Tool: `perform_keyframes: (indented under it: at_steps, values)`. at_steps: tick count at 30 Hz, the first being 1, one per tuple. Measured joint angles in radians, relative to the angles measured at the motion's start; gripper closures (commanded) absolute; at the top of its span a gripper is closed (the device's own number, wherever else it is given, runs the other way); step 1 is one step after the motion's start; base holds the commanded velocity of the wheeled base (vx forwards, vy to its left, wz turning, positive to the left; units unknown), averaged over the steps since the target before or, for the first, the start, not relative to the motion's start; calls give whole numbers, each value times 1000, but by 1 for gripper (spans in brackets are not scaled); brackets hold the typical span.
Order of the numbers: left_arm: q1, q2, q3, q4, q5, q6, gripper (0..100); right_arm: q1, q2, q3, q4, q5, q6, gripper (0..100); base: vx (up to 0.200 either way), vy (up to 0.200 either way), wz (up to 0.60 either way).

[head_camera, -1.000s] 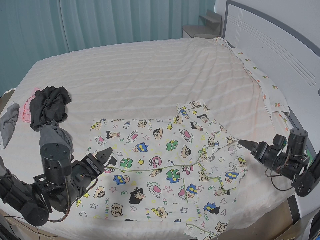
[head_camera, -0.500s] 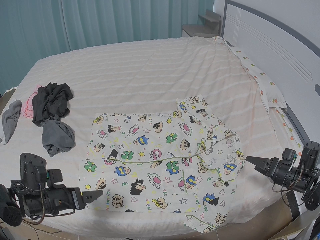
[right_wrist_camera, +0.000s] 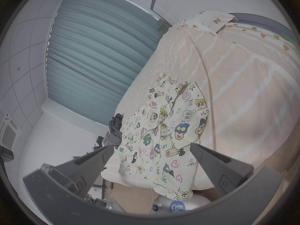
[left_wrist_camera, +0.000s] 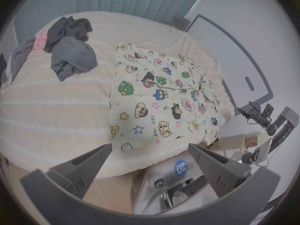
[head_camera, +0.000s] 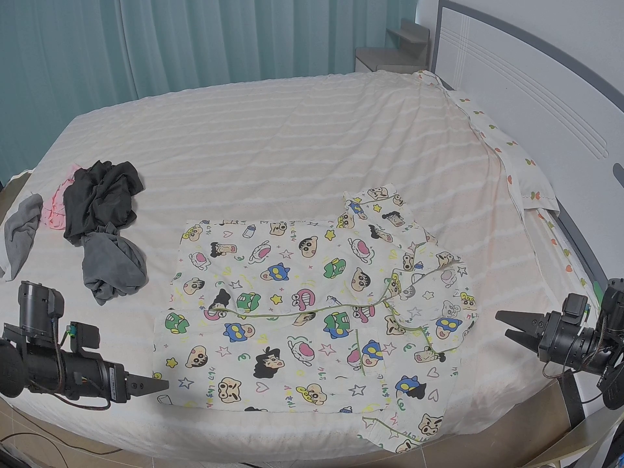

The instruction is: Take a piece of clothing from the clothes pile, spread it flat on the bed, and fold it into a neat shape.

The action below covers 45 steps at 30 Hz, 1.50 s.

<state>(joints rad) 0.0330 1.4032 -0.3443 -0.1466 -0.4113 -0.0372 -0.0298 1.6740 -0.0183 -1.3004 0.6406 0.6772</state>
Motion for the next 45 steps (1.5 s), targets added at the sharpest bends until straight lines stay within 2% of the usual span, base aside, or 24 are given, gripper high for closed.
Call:
perform_keyframes:
  at_steps: [3, 7, 15, 19, 27, 33, 34, 45]
  values:
    - [14, 80, -9, -28, -4, 21, 0, -16, -2, 1, 2, 10, -1, 0, 0, 0, 0]
    - [21, 202, -13, -131, 23, 33, 0, -26, -3, 1, 4, 19, -3, 0, 0, 0, 0]
    - [25, 424, 26, -483, 80, -3, 0, -28, -4, 1, 7, 25, -3, 0, 0, 0, 0]
    - [23, 519, 49, -596, 95, -43, 0, -26, -3, 1, 8, 27, -2, 0, 0, 0, 0]
    - [20, 632, 58, -664, 104, -62, 0, -23, 2, 1, 8, 28, -2, 0, 0, 0, 0]
    - [3, 667, 57, -721, 104, -144, 0, -22, 7, 1, 8, 28, -3, 0, 0, 0, 0]
    - [-3, 670, 56, -726, 105, -153, 100, -22, 8, 1, 8, 28, -3, 0, 0, 0, 0]
    - [-66, 675, 77, -726, 101, -179, 100, -20, 34, 1, 8, 27, -4, 0, 0, 0, 0]
